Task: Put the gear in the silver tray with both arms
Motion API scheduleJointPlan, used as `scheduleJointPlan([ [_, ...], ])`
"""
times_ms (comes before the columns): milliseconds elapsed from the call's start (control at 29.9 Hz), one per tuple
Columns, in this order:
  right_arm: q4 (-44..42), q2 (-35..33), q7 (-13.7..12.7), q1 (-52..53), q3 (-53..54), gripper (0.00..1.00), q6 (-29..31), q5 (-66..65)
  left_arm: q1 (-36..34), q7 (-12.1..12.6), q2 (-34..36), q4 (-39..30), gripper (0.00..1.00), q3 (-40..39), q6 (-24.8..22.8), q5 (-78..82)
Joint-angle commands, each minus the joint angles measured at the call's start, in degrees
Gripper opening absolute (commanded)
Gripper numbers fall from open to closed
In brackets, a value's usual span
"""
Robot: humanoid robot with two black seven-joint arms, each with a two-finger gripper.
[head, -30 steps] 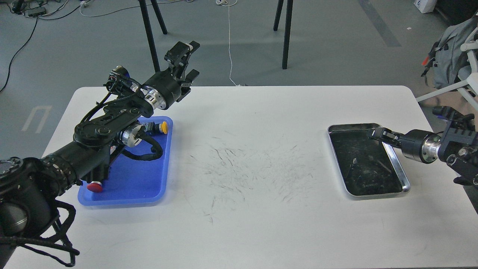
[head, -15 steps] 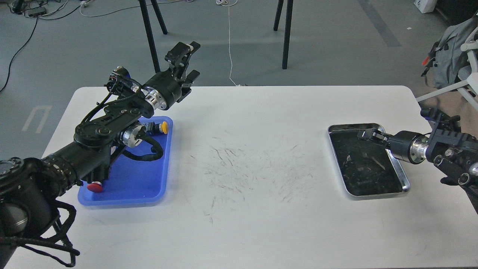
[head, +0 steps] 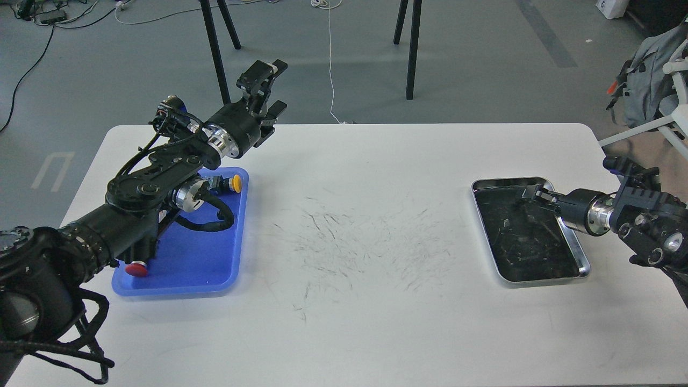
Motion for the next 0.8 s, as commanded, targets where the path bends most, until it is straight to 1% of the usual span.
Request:
scheduleJointPlan([
  [0, 0.0, 0.0, 0.0, -0.1, 0.1, 0.38, 0.0, 0.0, 0.0, 0.0, 0.0, 0.0, 1.00, 0.0, 0.0, -0.1],
  [67, -0.1, 0.0, 0.0, 0.0, 0.2, 0.38, 0.0, 0.0, 0.0, 0.0, 0.0, 0.0, 1.00, 0.0, 0.0, -0.1],
  [167, 0.0, 0.0, 0.0, 0.0, 0.5, 0.46, -0.1, 0.1, 0.1, 0.0, 0.0, 0.0, 1.00, 0.0, 0.1, -0.1],
  [301, 0.0, -0.1, 0.0, 0.2, 0.5, 0.53, 0.1, 1.0, 0.1, 0.0, 0.1, 0.0, 1.00, -0.1, 0.0, -0.1],
  [669, 0.6, -0.8, 0.0, 1.3, 0.6, 0.54, 2.4, 6.6, 0.1, 0.0, 0.3, 0.0, 1.00, -0.1, 0.0, -0.1],
  [702, 0.7, -0.9, 0.0, 1.4, 0.6, 0.55, 2.4, 7.2, 0.1, 0.0, 0.3, 0.0, 1.00, 0.0, 0.0, -0.1],
  [736, 0.5, -0.9, 0.0, 1.7, 0.6, 0.60, 2.4, 7.8, 0.1, 0.0, 0.3, 0.0, 1.00, -0.1, 0.0, -0.1],
  [769, 0.5, -0.9, 0.0, 1.9, 0.6, 0.62, 2.4, 8.1, 0.1, 0.0, 0.3, 0.0, 1.00, 0.0, 0.0, -0.1],
])
